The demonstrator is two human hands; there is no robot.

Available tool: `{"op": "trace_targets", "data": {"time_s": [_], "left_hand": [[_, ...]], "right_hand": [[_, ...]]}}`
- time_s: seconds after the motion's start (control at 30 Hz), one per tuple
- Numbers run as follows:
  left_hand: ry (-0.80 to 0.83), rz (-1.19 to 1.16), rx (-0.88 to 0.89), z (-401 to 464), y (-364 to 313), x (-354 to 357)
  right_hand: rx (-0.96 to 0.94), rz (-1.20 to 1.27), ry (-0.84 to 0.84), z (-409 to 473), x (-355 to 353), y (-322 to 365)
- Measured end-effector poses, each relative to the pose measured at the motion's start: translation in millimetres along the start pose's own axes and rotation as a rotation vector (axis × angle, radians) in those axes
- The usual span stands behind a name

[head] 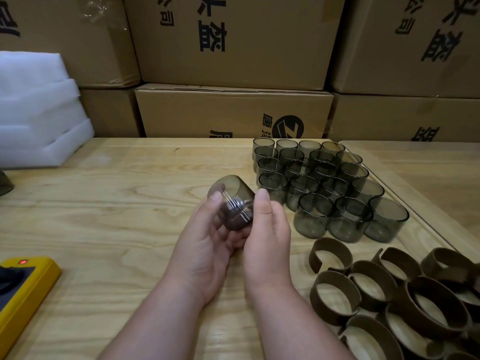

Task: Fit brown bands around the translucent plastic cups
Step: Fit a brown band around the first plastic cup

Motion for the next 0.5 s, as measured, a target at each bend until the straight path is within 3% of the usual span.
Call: {"op": "trace_targets", "data": {"time_s": [0.23,0.5], "left_hand": [[-0.028,0.15,0.126,-2.0,5.5,0.2],[-0.183,0.532,0.367,-5.8,-2.2,2.4]], "right_hand": [[0.063,-0.063,0.008,2.1,-0.7,-6.8],[0.214,0.211,0.062,6.5,3.2,-12.7]]}}
Point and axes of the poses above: each hand's wrist, its own z-axis towards the middle knuckle, its own x-axis out of the palm, y = z × x, the point moved 4 cm from there along z, towards the middle knuckle, and after that the axes turned 8 degrees about y, right-handed, at the moved point
